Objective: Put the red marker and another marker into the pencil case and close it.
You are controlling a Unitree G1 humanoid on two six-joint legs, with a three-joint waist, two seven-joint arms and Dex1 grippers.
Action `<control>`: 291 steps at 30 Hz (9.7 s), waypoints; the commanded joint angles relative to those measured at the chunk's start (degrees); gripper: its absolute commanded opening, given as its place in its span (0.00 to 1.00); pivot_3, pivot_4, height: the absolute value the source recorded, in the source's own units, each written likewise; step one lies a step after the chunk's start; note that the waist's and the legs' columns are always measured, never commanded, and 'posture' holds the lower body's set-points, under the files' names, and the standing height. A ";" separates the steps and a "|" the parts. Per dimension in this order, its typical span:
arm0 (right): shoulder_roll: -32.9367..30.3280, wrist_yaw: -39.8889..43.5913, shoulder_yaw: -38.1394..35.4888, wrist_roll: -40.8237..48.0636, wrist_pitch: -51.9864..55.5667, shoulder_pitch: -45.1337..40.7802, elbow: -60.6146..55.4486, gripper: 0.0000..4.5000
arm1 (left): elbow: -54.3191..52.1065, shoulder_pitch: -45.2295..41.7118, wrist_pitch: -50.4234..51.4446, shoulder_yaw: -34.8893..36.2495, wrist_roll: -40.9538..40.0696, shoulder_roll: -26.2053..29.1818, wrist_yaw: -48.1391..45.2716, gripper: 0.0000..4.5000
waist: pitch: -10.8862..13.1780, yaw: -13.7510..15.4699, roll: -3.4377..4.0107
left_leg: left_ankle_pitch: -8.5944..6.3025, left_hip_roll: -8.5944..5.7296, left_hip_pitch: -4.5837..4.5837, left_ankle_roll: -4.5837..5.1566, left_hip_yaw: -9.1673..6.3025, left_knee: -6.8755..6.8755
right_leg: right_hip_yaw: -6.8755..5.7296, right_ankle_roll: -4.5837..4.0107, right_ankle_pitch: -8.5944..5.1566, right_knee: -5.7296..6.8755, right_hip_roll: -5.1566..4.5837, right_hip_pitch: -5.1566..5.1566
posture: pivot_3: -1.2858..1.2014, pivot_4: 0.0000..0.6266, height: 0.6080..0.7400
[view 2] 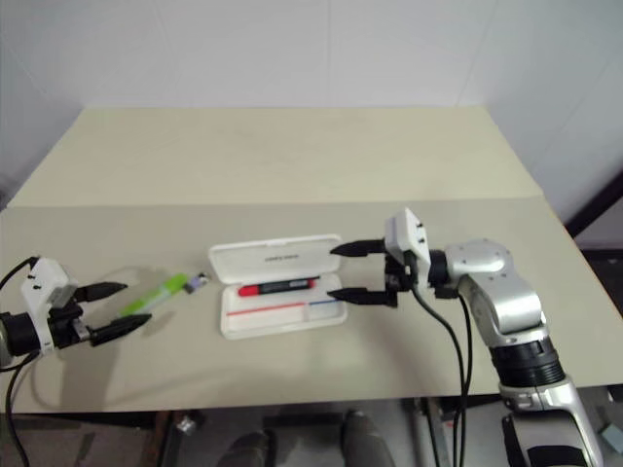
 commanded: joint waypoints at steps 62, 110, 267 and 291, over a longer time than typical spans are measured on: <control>-8.04 4.20 -7.94 3.38 -4.41 4.85 3.71 1.00 | -5.22 -51.40 2.67 -27.25 2.05 -6.05 -12.43 0.24 | 0.04 1.36 -0.05 | 0.00 -0.11 -0.11 0.00 -0.02 0.55 | 0.06 0.43 0.07 0.53 0.05 -0.02 | 0.52 0.24 1.00; -9.09 0.31 -10.06 3.50 -3.40 9.97 1.34 1.00 | -23.03 -34.28 25.38 -43.16 7.91 -6.25 0.95 0.24 | 0.06 1.45 -0.08 | 0.00 -0.15 0.00 0.01 -0.05 0.58 | 0.10 0.46 0.05 0.35 0.01 0.20 | 0.52 0.24 1.00; -13.44 5.49 -18.91 3.60 -10.14 15.22 13.61 1.00 | -19.44 -53.18 41.12 -41.81 -0.98 -31.88 15.76 0.09 | 0.12 1.45 -0.09 | -0.01 -0.26 0.06 0.01 -0.07 0.65 | 0.10 0.78 0.23 0.04 -0.07 0.45 | 0.52 0.24 1.00; -11.30 1.66 -16.38 2.60 -9.95 14.91 12.55 1.00 | -20.71 -49.99 43.77 -51.89 2.94 -26.47 18.55 0.09 | 0.14 1.55 -0.07 | -0.01 -0.30 0.06 0.01 -0.07 0.74 | 0.12 0.80 0.24 -0.03 -0.09 0.53 | 0.52 0.24 1.00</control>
